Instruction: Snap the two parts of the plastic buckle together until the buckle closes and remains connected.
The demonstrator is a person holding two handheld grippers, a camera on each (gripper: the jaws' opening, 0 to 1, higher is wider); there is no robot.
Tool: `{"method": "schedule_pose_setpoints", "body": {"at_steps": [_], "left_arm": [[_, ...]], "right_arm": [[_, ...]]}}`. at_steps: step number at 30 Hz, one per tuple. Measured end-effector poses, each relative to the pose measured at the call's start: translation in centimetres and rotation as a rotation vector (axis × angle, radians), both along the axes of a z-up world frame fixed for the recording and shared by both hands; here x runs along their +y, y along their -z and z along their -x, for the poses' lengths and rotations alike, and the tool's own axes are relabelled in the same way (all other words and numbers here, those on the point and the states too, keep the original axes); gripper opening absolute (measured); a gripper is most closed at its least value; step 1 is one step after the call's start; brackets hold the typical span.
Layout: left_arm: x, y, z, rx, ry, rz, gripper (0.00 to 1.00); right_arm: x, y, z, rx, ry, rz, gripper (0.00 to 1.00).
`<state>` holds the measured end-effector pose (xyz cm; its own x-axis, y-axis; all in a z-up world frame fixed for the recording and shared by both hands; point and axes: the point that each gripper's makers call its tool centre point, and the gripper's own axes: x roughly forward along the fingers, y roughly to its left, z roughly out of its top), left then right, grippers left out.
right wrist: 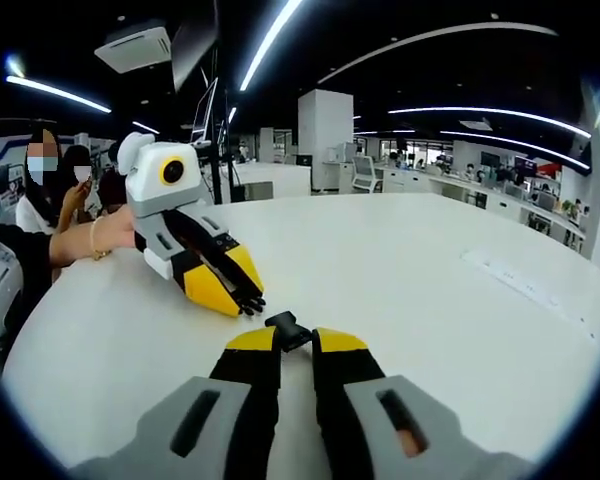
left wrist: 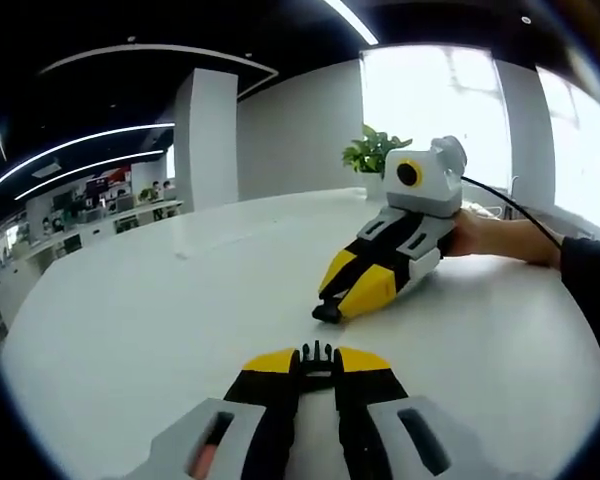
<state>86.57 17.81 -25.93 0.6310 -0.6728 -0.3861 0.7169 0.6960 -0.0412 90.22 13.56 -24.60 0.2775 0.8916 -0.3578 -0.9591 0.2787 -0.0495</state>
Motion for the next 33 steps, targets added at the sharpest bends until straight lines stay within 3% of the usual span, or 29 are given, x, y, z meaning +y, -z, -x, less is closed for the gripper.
{"method": "schedule_pose_setpoints", "body": {"at_steps": [25,33], "left_arm": [[0.0,-1.0,0.2,-0.011,0.012,0.016,0.13],[0.2,-2.3,0.7,-0.055,0.019,0.009,0.13]], "right_arm": [[-0.4,-0.7,0.8,-0.009,-0.015,-0.013,0.13],[0.0,-1.4,1.3,-0.008,-0.042,-0.045,0.13]]}}
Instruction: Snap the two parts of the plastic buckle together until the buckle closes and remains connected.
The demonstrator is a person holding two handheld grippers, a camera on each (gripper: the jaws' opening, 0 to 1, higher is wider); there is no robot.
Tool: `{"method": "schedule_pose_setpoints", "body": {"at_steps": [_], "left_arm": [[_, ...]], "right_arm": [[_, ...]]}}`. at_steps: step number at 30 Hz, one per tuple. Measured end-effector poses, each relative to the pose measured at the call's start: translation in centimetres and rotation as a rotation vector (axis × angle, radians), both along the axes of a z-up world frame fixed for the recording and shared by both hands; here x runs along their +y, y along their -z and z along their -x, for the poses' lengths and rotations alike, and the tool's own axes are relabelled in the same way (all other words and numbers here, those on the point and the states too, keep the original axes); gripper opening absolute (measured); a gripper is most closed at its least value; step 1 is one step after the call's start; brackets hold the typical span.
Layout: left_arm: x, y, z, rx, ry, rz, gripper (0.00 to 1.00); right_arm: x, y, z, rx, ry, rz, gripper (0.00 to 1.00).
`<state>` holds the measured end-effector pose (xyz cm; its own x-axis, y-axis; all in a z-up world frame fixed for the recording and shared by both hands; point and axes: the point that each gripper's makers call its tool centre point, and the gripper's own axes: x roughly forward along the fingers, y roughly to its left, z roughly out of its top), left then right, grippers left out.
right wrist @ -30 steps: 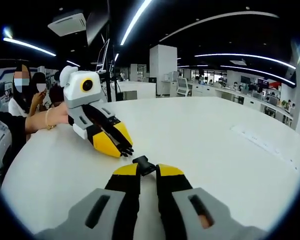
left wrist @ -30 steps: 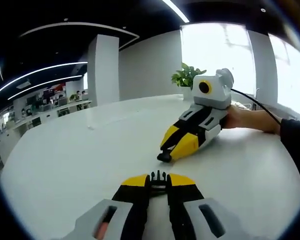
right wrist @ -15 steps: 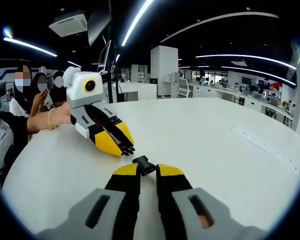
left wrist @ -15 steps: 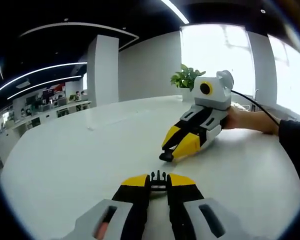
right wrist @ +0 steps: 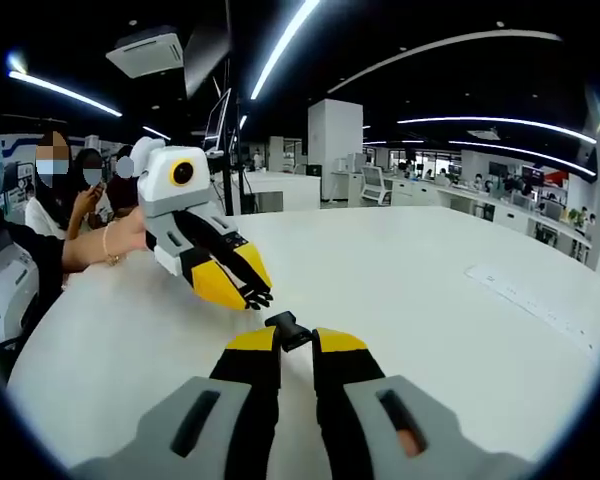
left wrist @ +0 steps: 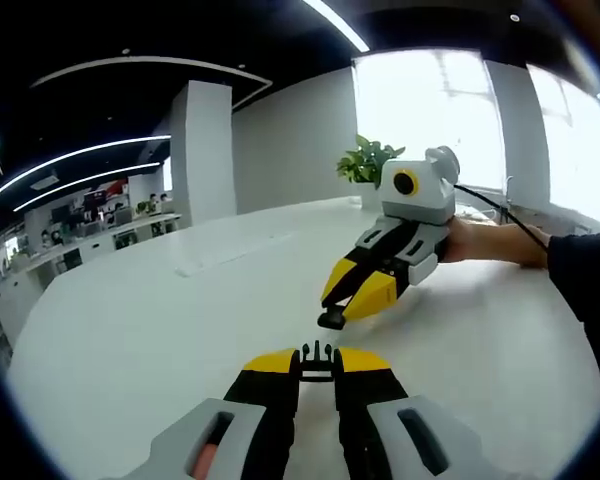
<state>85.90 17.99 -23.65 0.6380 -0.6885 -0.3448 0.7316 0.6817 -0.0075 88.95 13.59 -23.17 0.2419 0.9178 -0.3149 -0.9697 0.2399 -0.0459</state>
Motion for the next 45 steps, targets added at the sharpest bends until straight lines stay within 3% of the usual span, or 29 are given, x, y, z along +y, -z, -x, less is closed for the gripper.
{"method": "schedule_pose_setpoints", "body": {"at_steps": [12,24,36,45], "left_arm": [[1.1,0.4,-0.5,0.016,-0.018,0.010,0.13],[2.0,0.2,-0.7,0.005,-0.039,-0.005,0.13],[1.8,-0.4,-0.3,-0.012,-0.029,0.000,0.13],[1.8,0.4,-0.2,0.006,-0.017,-0.018,0.13]], "right_arm": [[-1.0,0.7,-1.0,0.004,0.040,0.010,0.13],[-1.2,-0.1,-0.7,-0.012,0.030,0.003,0.13],[-2.8,-0.5,-0.3,-0.008,0.060,-0.019,0.13],[-2.4,-1.0,0.2,-0.009,0.043,-0.029,0.13]]}}
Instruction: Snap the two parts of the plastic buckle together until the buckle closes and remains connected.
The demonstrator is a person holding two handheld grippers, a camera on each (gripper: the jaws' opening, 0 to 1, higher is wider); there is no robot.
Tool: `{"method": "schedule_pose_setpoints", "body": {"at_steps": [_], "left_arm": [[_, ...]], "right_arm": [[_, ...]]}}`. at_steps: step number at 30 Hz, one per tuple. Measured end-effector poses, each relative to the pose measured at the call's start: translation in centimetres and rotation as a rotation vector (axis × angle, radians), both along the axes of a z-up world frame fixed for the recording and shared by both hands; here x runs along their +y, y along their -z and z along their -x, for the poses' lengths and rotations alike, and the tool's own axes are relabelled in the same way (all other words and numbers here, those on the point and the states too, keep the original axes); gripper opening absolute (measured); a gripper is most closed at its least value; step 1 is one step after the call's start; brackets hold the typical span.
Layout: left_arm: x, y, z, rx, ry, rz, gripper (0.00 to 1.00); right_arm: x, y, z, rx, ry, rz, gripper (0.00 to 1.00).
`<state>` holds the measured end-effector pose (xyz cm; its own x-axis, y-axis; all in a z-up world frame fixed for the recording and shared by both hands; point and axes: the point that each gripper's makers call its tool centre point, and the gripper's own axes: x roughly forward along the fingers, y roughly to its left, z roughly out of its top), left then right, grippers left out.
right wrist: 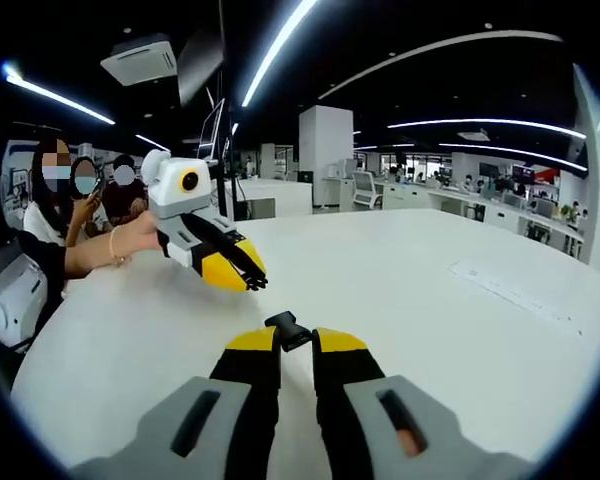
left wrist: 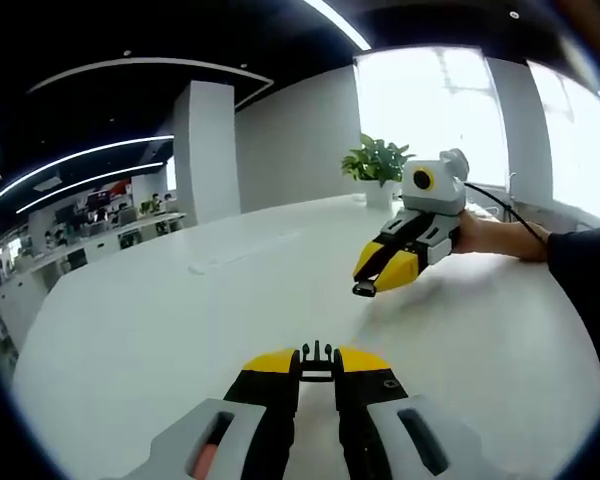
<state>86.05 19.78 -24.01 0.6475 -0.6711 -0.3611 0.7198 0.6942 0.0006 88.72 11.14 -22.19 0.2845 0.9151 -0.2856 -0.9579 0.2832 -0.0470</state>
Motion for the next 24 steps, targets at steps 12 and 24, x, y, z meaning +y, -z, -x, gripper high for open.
{"method": "schedule_pose_setpoints", "body": {"at_steps": [12,24], "left_arm": [[-0.20,-0.34,0.68,-0.014,0.024,-0.010,0.13],[0.05,-0.28,0.92,-0.011,0.029,-0.009,0.13]], "right_arm": [[0.12,-0.46,0.35,0.004,-0.004,-0.015,0.13],[-0.14,-0.54,0.33,-0.004,0.000,-0.013,0.13]]}}
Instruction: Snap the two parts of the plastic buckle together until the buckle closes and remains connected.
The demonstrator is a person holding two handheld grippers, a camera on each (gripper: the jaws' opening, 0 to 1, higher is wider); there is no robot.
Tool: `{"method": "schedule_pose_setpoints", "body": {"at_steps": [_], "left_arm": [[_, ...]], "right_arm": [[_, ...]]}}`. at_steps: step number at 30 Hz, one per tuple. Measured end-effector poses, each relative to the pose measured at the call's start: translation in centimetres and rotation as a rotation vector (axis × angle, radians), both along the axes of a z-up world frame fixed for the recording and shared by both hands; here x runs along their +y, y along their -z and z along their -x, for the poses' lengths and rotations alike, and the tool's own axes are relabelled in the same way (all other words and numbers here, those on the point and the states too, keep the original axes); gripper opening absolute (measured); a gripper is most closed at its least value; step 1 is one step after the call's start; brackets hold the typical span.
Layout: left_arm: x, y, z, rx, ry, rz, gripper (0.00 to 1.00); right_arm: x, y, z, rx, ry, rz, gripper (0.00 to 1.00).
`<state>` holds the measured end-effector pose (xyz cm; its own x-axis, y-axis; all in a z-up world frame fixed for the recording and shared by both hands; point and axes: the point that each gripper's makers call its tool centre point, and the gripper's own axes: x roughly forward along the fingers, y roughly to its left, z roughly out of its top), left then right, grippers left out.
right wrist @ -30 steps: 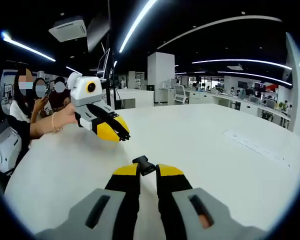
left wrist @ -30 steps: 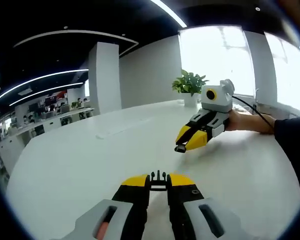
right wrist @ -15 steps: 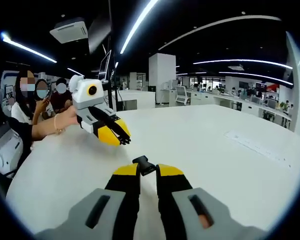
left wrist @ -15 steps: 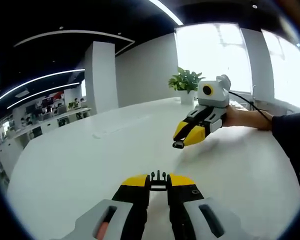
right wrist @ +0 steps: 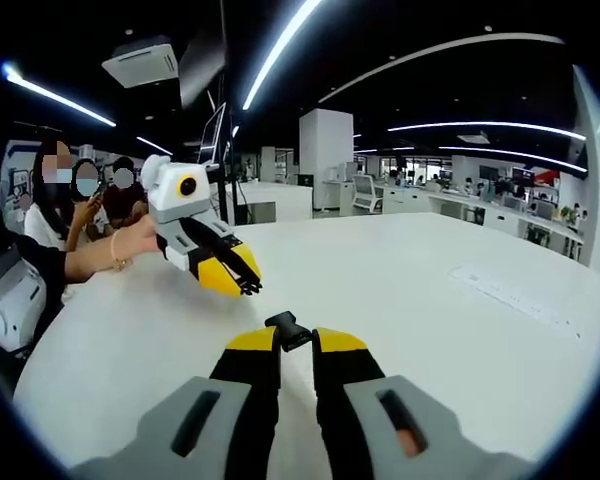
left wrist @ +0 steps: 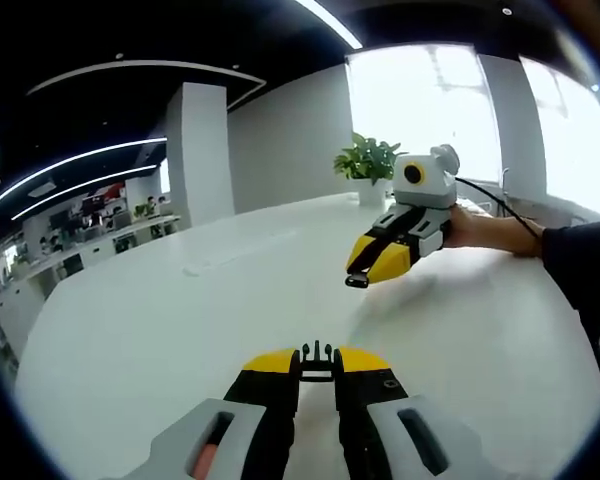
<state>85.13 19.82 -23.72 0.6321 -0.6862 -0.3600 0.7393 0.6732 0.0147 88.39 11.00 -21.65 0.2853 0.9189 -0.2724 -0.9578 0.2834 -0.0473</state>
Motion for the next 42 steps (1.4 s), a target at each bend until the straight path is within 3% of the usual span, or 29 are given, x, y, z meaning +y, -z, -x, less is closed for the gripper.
{"method": "schedule_pose_setpoints", "body": {"at_steps": [16,25,42], "left_arm": [[0.8,-0.1,0.2,0.000,-0.001,0.010,0.13],[0.5,-0.4,0.7,-0.001,0.016,0.029,0.13],[0.5,-0.6,1.2,-0.005,0.037,0.031,0.13]], "right_arm": [[-0.2,-0.8,-0.3,-0.019,0.016,-0.007,0.13],[-0.2,-1.9,1.0,-0.045,0.000,-0.021,0.13],[0.1,-1.3,2.2,-0.052,-0.031,0.006,0.13]]}}
